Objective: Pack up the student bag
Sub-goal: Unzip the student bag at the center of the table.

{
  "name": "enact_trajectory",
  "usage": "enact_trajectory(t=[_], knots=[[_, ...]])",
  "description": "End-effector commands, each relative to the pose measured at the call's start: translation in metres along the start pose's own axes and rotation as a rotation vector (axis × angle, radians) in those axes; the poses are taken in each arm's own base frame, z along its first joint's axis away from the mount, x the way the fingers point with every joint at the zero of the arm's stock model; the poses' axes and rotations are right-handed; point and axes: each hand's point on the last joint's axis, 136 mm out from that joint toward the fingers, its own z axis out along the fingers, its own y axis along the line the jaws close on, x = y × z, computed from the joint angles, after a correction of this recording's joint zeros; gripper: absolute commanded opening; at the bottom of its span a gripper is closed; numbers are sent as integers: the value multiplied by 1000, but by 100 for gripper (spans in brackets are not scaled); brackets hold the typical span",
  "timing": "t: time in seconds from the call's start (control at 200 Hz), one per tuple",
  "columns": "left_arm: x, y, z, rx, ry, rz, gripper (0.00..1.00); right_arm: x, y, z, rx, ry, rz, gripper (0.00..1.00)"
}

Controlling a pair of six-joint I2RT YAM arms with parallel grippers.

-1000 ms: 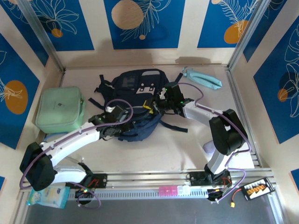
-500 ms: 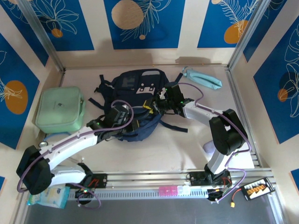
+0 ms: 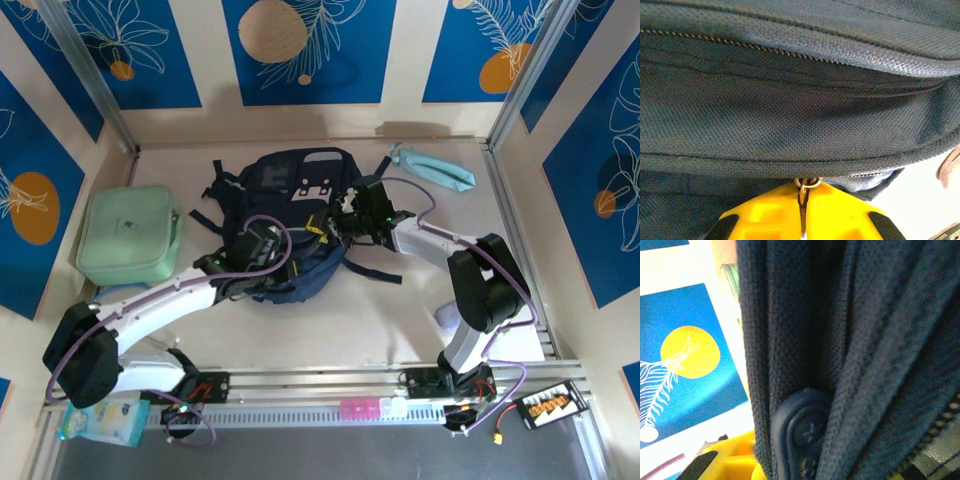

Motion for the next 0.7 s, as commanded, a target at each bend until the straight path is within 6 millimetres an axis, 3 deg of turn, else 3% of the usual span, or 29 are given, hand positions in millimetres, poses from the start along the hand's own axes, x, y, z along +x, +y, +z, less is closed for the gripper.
enact_trajectory(t=[0.0,0.26,0.55,0.625,0.695], knots=[[-7,1,-13,-12,-34,18,3,1,8,-7,-26,11,-6,11],[-6,19,-20,-107,-36,44,0,-3,5,-11,-20,-16,-7,10],[-6,89,-37,-336,-25,18,0,-30,-4,-46,-15,-140,-3,7],[-11,92,-39,-312,-46,12,0,-36,-5,-58,-16,-171,-9,6],[-21,77,-39,-240,-66,56,0,-40,-5,-65,-13,-189,-13,6]])
